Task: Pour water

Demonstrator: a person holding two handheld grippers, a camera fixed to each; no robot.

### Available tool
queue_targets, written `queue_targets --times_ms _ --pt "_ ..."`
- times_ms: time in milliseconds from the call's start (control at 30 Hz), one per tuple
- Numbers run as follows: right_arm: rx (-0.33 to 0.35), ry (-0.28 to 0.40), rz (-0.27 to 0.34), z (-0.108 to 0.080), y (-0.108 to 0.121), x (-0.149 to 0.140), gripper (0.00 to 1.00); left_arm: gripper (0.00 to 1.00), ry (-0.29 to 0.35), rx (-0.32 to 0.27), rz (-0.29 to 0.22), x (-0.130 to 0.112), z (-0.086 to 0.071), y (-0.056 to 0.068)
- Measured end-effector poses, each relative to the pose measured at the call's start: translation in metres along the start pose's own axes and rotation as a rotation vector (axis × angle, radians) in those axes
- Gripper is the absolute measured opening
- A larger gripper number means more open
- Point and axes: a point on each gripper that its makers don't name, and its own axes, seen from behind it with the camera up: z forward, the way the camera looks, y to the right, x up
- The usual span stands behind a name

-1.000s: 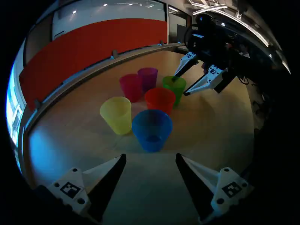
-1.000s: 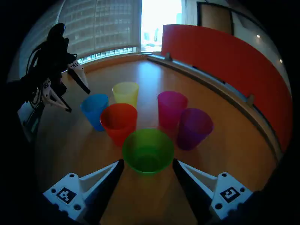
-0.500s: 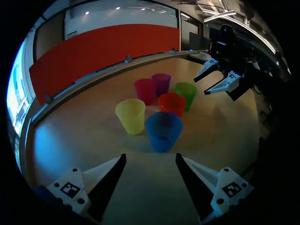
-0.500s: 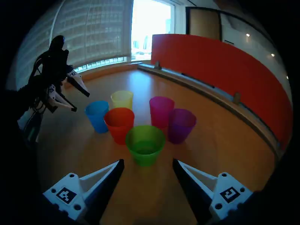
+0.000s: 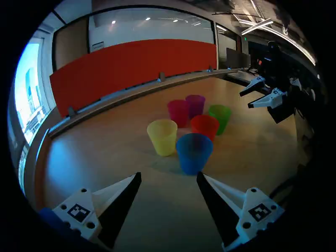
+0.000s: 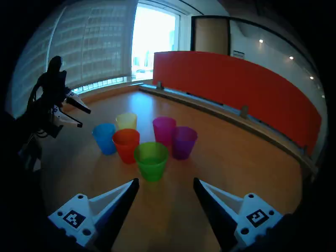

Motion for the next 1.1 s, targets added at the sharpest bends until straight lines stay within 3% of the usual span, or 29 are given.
queue_targets --times_ms 200,400,600,800,1100 --pt "-0.072 0.060 0.043 -0.012 0.009 0.006 1.00 0.98 0.051 0.058 -0.014 0.002 -0.008 -0.007" --pt "-0.156 0.122 0.072 -0.020 0.020 0.010 1.00 0.98 0.124 0.131 -0.080 0.009 -0.019 -0.023" --pt "-0.242 0.208 0.102 -0.030 0.028 0.022 1.00 0.98 0.180 0.169 -0.136 0.013 -0.027 -0.030" --pt "-0.319 0.280 0.159 -0.038 0.041 0.018 1.00 0.98 0.246 0.254 -0.156 0.021 -0.036 -0.041" --pt "-0.479 0.378 0.219 -0.062 0.063 0.030 1.00 0.98 0.331 0.353 -0.184 0.032 -0.040 -0.045"
